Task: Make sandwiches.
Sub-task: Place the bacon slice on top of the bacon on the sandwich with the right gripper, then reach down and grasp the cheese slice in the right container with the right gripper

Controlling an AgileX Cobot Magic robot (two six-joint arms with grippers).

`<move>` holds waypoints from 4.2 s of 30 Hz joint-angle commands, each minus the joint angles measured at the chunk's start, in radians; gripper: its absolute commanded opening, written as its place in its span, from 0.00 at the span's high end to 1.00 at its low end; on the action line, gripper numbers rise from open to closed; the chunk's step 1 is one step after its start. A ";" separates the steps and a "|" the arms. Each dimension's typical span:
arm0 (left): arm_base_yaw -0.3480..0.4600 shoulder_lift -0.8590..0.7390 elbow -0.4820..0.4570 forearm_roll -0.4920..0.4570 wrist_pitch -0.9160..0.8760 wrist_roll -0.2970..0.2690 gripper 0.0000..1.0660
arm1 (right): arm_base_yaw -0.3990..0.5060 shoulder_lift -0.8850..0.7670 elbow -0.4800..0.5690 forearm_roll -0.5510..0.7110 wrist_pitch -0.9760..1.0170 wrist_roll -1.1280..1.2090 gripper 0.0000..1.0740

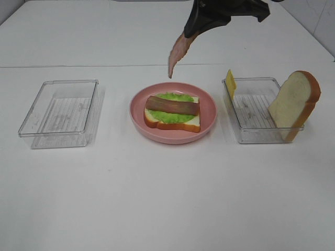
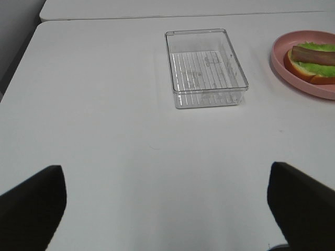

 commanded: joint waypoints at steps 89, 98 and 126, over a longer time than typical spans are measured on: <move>0.002 -0.020 0.002 -0.009 -0.017 -0.002 0.08 | 0.072 0.350 -0.016 -0.418 -0.308 -0.179 0.34; 0.002 -0.020 0.002 -0.009 -0.017 -0.002 0.08 | 0.072 0.285 -0.016 -0.414 -0.293 -0.106 0.08; 0.002 -0.019 0.002 -0.009 -0.017 -0.002 0.08 | -0.197 0.373 -0.335 -0.252 0.191 0.042 0.08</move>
